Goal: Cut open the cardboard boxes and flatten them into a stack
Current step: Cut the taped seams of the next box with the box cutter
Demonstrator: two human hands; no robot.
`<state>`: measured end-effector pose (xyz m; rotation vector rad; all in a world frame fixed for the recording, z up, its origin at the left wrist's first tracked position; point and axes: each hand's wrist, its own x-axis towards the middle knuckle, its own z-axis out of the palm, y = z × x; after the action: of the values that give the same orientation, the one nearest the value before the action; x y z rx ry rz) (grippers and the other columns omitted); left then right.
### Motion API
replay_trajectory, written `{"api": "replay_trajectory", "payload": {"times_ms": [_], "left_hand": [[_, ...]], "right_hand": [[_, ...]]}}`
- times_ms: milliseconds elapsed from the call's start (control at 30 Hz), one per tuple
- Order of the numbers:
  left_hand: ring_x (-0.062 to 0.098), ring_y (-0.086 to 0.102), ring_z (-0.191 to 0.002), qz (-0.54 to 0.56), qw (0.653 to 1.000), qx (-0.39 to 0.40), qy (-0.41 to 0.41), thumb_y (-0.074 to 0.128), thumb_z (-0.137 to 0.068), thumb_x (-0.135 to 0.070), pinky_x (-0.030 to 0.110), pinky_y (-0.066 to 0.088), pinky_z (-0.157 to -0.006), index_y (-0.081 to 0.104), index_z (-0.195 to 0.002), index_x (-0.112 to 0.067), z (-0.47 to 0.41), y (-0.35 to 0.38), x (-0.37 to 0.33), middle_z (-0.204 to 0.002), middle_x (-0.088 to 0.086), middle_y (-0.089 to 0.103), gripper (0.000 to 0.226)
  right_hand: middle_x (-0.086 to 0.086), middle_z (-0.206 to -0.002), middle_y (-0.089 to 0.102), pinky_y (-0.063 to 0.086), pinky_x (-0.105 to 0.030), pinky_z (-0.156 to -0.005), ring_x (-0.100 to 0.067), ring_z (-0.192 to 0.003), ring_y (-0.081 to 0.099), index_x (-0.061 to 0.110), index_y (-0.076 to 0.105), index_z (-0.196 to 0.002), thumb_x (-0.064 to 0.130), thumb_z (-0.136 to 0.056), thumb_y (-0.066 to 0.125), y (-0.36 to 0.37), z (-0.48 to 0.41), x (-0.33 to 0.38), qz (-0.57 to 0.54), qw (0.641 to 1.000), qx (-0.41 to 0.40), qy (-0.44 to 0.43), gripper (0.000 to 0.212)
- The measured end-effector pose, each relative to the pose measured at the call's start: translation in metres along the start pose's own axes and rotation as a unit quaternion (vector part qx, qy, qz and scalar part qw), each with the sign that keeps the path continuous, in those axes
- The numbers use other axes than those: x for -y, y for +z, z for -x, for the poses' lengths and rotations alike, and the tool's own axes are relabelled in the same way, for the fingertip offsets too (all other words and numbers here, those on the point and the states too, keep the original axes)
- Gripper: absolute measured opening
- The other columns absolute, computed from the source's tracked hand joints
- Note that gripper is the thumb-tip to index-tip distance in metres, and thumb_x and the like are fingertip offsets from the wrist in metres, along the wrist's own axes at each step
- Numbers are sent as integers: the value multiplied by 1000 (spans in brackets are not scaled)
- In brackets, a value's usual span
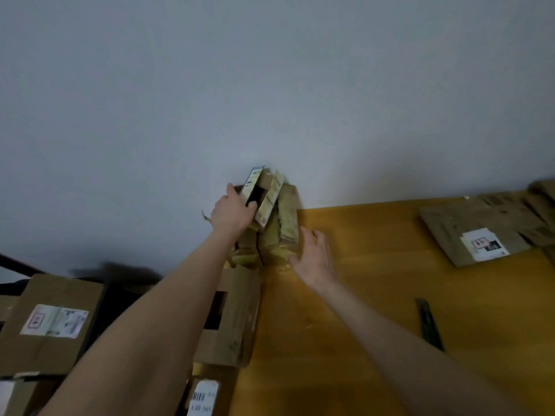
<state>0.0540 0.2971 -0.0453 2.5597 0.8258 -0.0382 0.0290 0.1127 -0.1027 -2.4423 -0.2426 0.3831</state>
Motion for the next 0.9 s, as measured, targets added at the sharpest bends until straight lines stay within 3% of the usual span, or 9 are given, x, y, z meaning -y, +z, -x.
{"api": "replay_trajectory", "payload": {"times_ms": [67,167,233,333,467,600,667,767,900], "left_hand": [[38,56,-111,-47,999,3,11,44,-98,-34,47,48,-92,46,-130,-9,-5,3,8,-121,18,60,41],[35,62,-93,-38,992,-117,26,35,-101,-30,42,51,-81,62,-106,-13,-4,4,8,-99,13,67,32],[34,63,-86,37,986,-157,40,38,-101,-31,36,49,-70,63,-101,-12,0,-1,0,-92,12,67,31],[29,66,-80,193,971,-118,72,46,-99,-27,39,53,-68,65,-98,-11,13,-9,-23,-87,10,69,25],[19,67,-81,329,941,15,78,50,-98,-16,39,59,-71,64,-115,-11,57,9,-45,-100,7,70,22],[17,64,-75,374,900,224,22,47,-100,-10,26,57,-59,54,-125,-6,115,47,-46,-94,7,66,26],[13,66,-74,357,885,298,8,47,-98,-4,28,58,-65,53,-125,-11,137,60,-41,-91,4,67,28],[20,65,-101,357,879,315,-15,47,-94,4,36,54,-84,51,-132,-17,158,71,-28,-116,6,64,44],[25,59,-111,340,908,246,-13,47,-97,-8,41,50,-94,55,-132,-14,179,74,-26,-124,7,62,36]], "right_hand": [[-6,-154,20,32,-39,-110,-27,-139,27,24,23,-149,32,-89,63,6,2,-5,-10,1000,-7,10,73],[-6,-154,21,31,-40,-111,-27,-139,29,22,24,-150,34,-90,62,4,3,-15,-23,999,-38,17,72],[-6,-152,24,34,-40,-109,-27,-136,34,20,26,-149,41,-90,60,-3,5,-21,-59,996,-67,16,71],[-5,-152,28,34,-40,-106,-25,-136,35,21,24,-150,54,-84,62,-25,9,-17,-210,973,-87,42,83],[-5,-150,37,31,-47,-111,-26,-134,39,27,22,-151,68,-58,69,-66,22,-14,-547,824,40,139,112],[-7,-134,55,33,-55,-105,-26,-123,52,25,46,-138,58,-66,68,-85,52,-47,-656,724,146,157,83],[-8,-125,61,47,-47,-89,-26,-113,59,21,51,-132,47,-75,68,-84,67,-63,-656,722,132,176,65],[-2,-116,63,53,-35,-71,-21,-103,61,23,50,-132,35,-83,70,-80,89,-84,-603,766,70,211,55],[1,-127,54,50,-43,-93,-21,-111,55,27,34,-144,34,-77,78,-66,113,-110,-518,823,3,233,80]]}}
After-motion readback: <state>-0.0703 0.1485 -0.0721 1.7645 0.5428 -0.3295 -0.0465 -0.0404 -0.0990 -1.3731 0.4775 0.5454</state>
